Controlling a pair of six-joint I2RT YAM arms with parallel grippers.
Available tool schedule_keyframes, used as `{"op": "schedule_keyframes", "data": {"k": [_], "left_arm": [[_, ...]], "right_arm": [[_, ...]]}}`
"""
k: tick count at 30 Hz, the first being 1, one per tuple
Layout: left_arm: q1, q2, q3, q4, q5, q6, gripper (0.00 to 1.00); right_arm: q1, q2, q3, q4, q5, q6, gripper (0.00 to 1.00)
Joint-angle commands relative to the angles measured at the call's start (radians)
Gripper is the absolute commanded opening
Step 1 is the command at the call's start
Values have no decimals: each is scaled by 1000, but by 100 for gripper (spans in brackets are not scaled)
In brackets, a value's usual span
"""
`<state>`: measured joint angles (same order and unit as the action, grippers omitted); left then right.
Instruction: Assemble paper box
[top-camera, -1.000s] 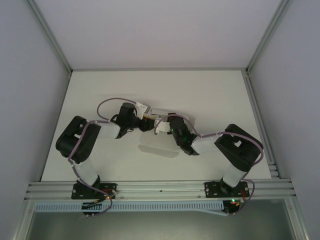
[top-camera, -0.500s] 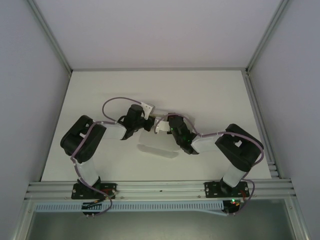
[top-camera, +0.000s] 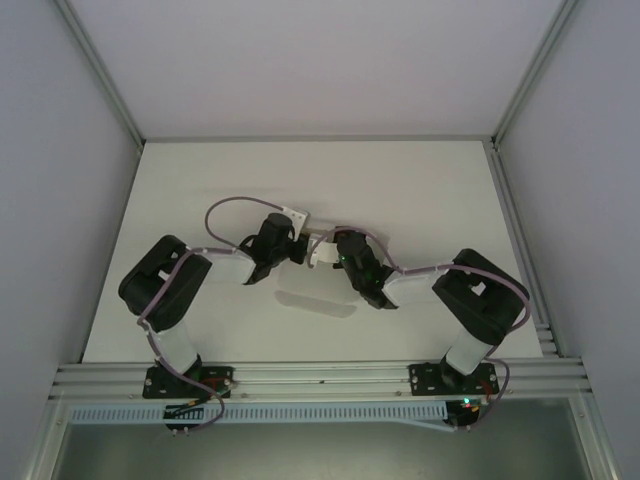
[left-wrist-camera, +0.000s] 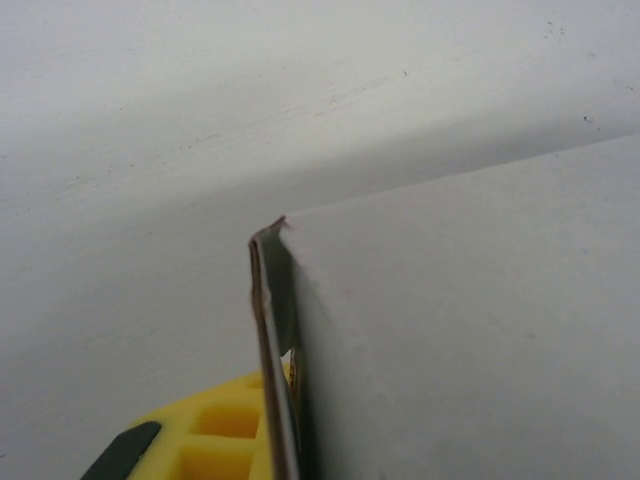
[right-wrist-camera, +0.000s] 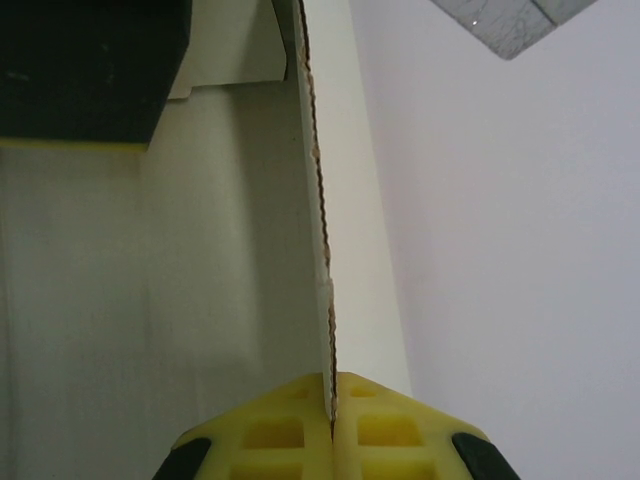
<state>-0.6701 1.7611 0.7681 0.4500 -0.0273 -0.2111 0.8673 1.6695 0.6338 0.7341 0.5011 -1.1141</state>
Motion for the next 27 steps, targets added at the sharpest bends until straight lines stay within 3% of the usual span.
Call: {"op": "schedule_keyframes", "data": {"k": [1, 14, 17, 18, 23, 27], "left_arm": [[30, -45, -24, -89, -148, -30, 18], [28, -81, -73, -172, -245, -87, 21], [28, -82, -73, -185, -283, -86, 2], [23, -80, -69, -188, -309, -92, 0], [-2, -66, -50, -221, -476, -154, 0], [0, -62, -58, -218, -547, -205, 0]], "right_arm": [[14, -11, -3, -66, 5, 41, 0], [-3, -10, 5, -62, 85, 30, 0], [-4, -22, 9, -80, 82, 40, 0], [-1, -25, 11, -87, 80, 43, 0], [-1, -26, 24, -87, 113, 42, 0], [-2, -40, 22, -108, 111, 62, 0]]}}
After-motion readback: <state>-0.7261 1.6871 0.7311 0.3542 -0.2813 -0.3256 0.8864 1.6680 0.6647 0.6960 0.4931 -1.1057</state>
